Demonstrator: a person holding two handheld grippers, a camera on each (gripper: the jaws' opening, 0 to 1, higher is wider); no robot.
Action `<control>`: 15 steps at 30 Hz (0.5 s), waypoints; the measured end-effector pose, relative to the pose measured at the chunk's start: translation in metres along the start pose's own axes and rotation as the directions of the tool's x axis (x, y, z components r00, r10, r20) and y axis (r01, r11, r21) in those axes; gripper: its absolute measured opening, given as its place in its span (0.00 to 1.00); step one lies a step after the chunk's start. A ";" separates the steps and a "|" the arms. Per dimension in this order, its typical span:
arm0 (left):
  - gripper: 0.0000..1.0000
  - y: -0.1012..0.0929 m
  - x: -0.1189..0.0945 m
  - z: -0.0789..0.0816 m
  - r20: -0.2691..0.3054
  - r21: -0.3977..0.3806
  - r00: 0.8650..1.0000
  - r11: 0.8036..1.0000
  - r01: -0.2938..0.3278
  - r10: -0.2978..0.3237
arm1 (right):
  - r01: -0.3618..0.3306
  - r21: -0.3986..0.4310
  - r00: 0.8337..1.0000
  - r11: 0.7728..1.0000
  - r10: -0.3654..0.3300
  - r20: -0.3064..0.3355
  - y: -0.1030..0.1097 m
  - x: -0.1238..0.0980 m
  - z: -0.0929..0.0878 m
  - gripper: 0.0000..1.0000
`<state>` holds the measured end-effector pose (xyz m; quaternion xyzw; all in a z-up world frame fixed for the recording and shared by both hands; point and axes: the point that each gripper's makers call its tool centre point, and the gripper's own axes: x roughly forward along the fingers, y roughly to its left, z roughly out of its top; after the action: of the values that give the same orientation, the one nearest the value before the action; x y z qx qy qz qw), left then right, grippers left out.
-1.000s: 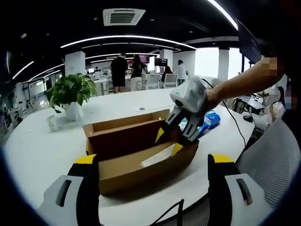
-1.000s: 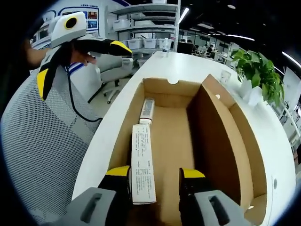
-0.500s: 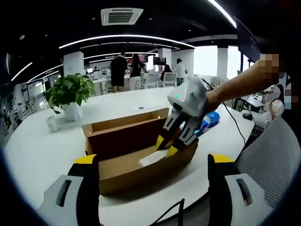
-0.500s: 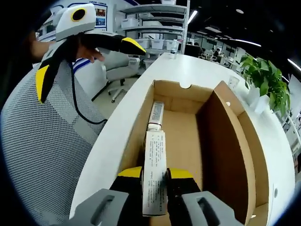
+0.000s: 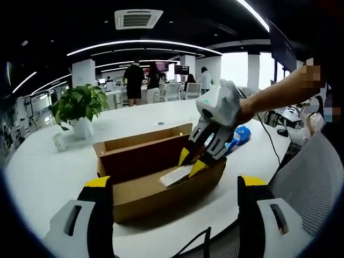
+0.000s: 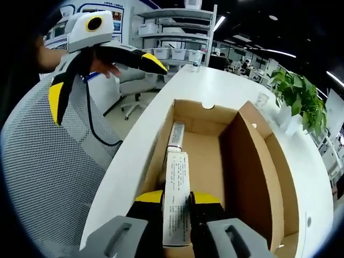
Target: Operate the shoe box by opening the lid, removing the specified soft item, and placing it in the target area until the item is outside and the box remains undamaged.
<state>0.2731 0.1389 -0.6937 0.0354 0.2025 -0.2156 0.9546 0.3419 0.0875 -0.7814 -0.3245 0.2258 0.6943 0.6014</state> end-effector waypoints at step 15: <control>1.00 0.002 0.000 -0.001 0.006 -0.010 1.000 1.000 0.002 -0.002 | 0.037 -0.020 0.998 0.999 -0.036 0.058 -0.006 -0.036 0.028 0.14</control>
<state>0.2738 0.1411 -0.6946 0.0297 0.2005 -0.2158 0.9552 0.3457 0.0832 -0.7356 -0.3147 0.1952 0.6947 0.6167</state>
